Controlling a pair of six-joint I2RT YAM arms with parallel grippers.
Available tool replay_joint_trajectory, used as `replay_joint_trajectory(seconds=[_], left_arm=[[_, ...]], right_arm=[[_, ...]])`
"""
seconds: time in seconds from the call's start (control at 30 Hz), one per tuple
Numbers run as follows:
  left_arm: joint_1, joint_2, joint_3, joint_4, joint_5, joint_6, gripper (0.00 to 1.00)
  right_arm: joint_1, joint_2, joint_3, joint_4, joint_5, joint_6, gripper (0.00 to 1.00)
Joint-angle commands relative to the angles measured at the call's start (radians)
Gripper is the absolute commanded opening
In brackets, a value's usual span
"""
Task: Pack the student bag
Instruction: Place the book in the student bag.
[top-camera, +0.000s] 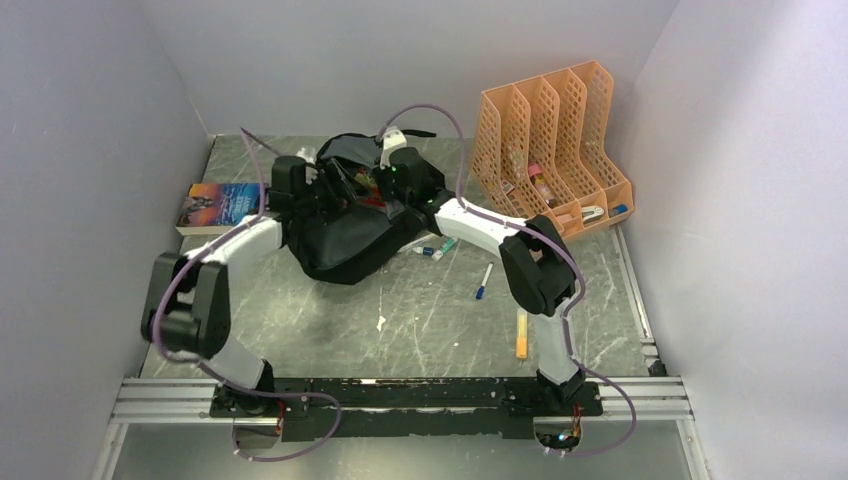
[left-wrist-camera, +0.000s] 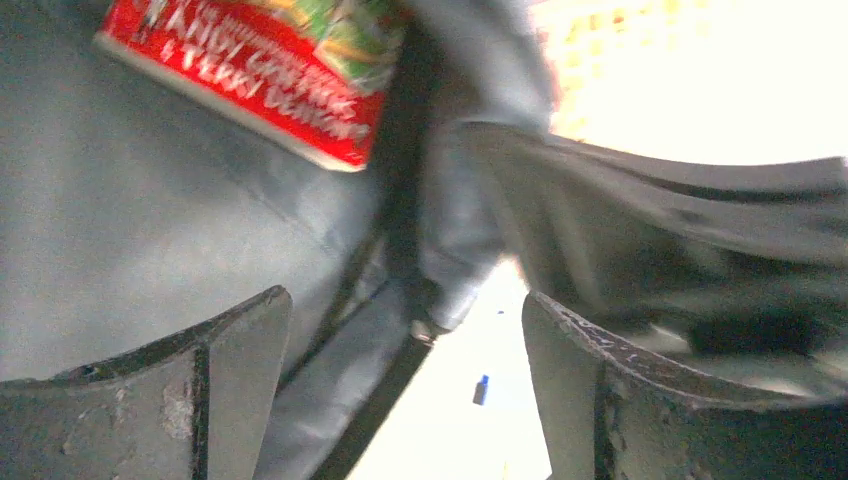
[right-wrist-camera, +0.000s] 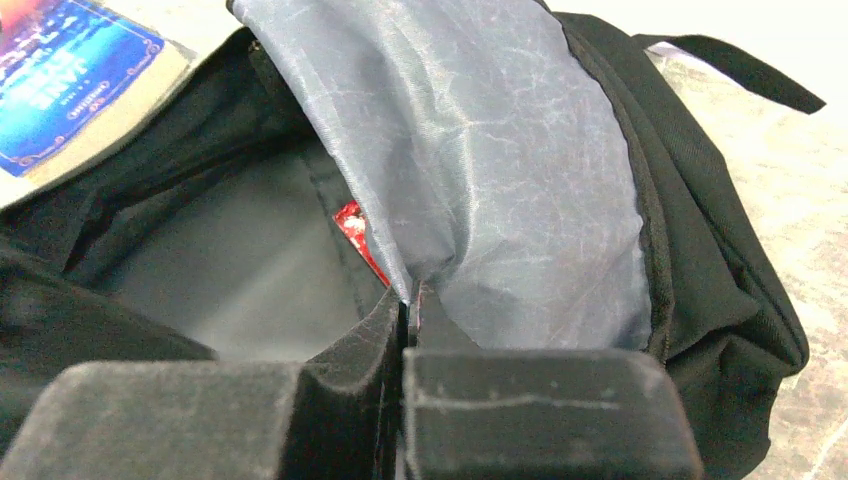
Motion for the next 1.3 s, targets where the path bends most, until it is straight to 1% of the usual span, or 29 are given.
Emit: replay_joint_trajectory(seconds=[0.0,0.1,0.17,0.2,0.27,0.37,0.47,0.57,0.7,0.77,0.9,1.0,1.07,1.23,1.27], left_arm=[[0.002,-0.18,0.043,-0.112,-0.06,0.079,0.88],[0.004,-0.298,0.036,-0.225,-0.182,0.132,0.88],[0.018,-0.374,0.034,-0.294,-0.274,0.17,0.87],[0.027,-0.41,0.033,-0.326,-0.319,0.183,0.87],[0.046,-0.47,0.04,-0.389,-0.423,0.208,0.87],[0.067,-0.523,0.066,-0.479,-0.551,0.236,0.91],[0.076,-0.544,0.091,-0.549,-0.636,0.26,0.93],[0.076,-0.572,0.104,-0.606,-0.703,0.276,0.94],[0.076,-0.612,0.1,-0.644,-0.764,0.299,0.95],[0.076,-0.628,0.107,-0.666,-0.786,0.3,0.95],[0.076,-0.643,0.164,-0.725,-0.8,0.274,0.95],[0.074,-0.658,0.236,-0.776,-0.815,0.254,0.95],[0.07,-0.669,0.282,-0.808,-0.839,0.249,0.96],[0.047,-0.701,0.378,-0.877,-0.913,0.265,0.96],[0.042,-0.706,0.385,-0.889,-0.925,0.271,0.96]], right_arm=[[-0.016,0.038,0.028,-0.03,0.076,-0.031,0.02],[-0.017,0.046,0.029,-0.042,0.057,-0.029,0.08],[-0.016,0.048,0.03,-0.057,0.04,-0.029,0.17],[-0.017,0.048,0.029,-0.066,0.032,-0.027,0.23],[-0.016,0.041,0.022,-0.073,0.014,-0.027,0.31],[-0.015,0.017,0.004,-0.076,-0.017,-0.027,0.43],[-0.012,-0.023,-0.011,-0.093,-0.064,-0.022,0.56],[-0.002,-0.084,-0.038,-0.109,-0.075,0.008,0.63],[0.019,-0.179,-0.08,-0.099,-0.056,0.067,0.69],[0.034,-0.204,-0.077,-0.096,-0.023,0.1,0.69],[0.057,-0.198,-0.02,-0.093,0.018,0.251,0.67],[0.08,-0.145,0.038,-0.056,-0.001,0.373,0.63],[0.1,-0.081,0.105,-0.057,-0.009,0.446,0.63],[0.14,0.138,0.375,-0.116,-0.074,0.578,0.62],[0.151,0.185,0.456,-0.129,-0.086,0.589,0.62]])
